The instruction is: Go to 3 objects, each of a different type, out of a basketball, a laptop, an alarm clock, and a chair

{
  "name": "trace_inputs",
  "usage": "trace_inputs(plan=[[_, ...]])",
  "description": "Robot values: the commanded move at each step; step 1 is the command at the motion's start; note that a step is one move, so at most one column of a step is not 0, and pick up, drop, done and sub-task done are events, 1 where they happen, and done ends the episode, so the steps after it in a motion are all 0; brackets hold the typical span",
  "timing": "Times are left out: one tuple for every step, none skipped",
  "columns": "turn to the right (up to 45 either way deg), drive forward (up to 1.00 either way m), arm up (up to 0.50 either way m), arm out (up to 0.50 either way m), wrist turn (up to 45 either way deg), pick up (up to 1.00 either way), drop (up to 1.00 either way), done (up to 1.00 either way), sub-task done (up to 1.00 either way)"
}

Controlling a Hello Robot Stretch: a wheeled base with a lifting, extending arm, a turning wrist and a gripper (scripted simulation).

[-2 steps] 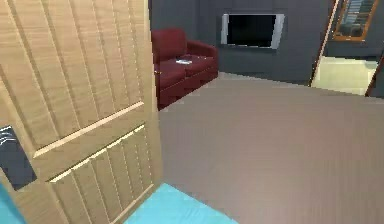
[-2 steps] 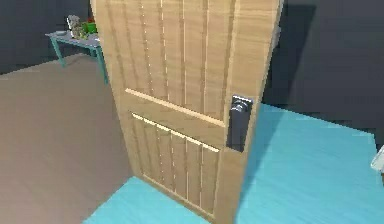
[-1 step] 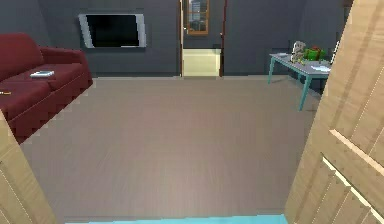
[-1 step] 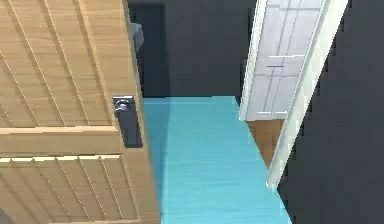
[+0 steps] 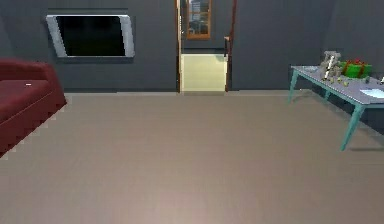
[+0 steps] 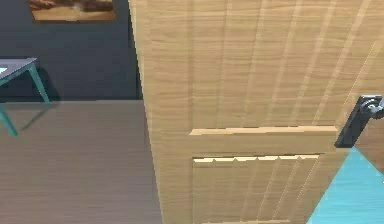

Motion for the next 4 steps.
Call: trace_inputs(plan=[[3.0,0.0,0.0,0.0,0.0,0.0,0.0,0.0,0.0],[0.0,1.0,0.0,0.0,0.0,0.0,0.0,0.0,0.0],[0.0,1.0,0.0,0.0,0.0,0.0,0.0,0.0,0.0],[0.0,1.0,0.0,0.0,0.0,0.0,0.0,0.0,0.0]])
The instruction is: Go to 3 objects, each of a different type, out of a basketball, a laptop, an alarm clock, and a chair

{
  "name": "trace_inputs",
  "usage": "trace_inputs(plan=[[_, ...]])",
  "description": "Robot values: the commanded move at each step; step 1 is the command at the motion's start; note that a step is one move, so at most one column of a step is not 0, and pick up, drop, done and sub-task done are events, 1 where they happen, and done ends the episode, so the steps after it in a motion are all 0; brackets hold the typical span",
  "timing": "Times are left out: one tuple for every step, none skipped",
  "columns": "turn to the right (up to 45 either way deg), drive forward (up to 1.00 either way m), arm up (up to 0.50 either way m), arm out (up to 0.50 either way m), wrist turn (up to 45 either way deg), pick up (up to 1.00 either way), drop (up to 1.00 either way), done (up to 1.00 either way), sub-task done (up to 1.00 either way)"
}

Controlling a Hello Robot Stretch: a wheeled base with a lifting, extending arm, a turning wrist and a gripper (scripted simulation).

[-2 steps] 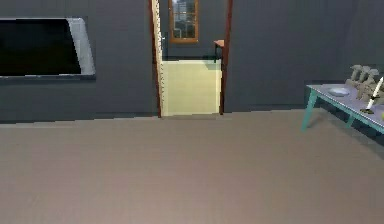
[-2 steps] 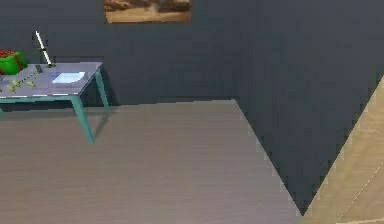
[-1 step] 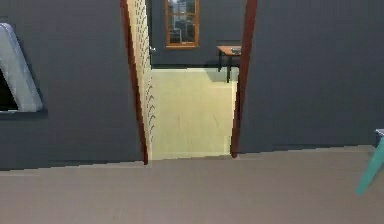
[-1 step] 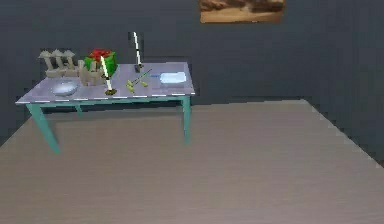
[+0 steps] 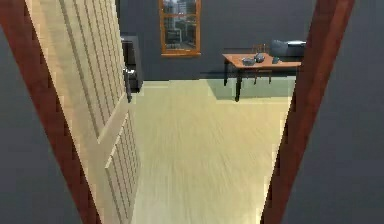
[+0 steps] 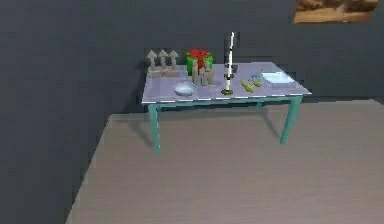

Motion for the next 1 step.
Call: trace_inputs(plan=[[0.0,0.95,0.0,0.0,0.0,0.0,0.0,0.0,0.0]])
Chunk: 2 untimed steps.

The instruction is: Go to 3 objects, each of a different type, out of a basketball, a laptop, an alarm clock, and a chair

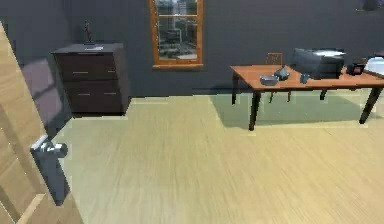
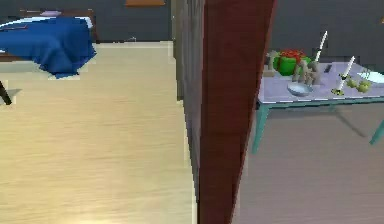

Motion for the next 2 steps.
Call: trace_inputs(plan=[[42.0,0.0,0.0,0.0,0.0,0.0,0.0,0.0,0.0],[0.0,0.25,0.0,0.0,0.0,0.0,0.0,0.0,0.0]])
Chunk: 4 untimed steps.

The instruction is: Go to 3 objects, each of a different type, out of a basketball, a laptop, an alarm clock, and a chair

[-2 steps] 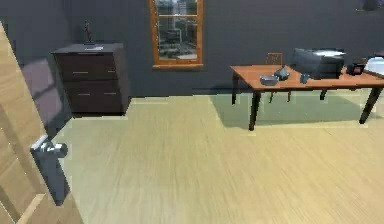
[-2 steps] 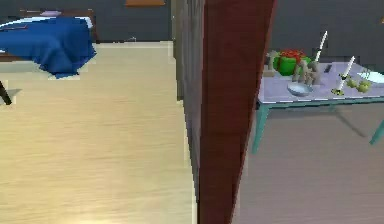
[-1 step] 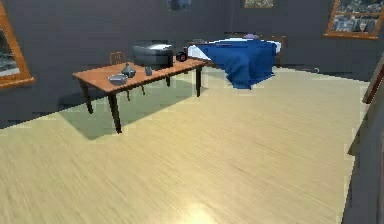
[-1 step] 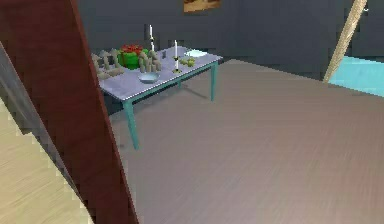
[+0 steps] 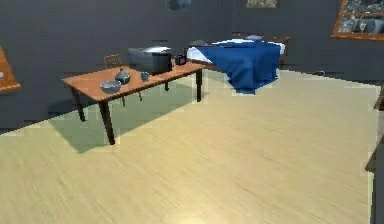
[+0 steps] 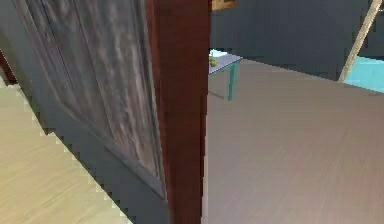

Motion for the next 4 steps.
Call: trace_inputs(plan=[[0.0,1.0,0.0,0.0,0.0,0.0,0.0,0.0,0.0],[0.0,1.0,0.0,0.0,0.0,0.0,0.0,0.0,0.0],[3.0,0.0,0.0,0.0,0.0,0.0,0.0,0.0,0.0],[0.0,0.35,0.0,0.0,0.0,0.0,0.0,0.0,0.0]])
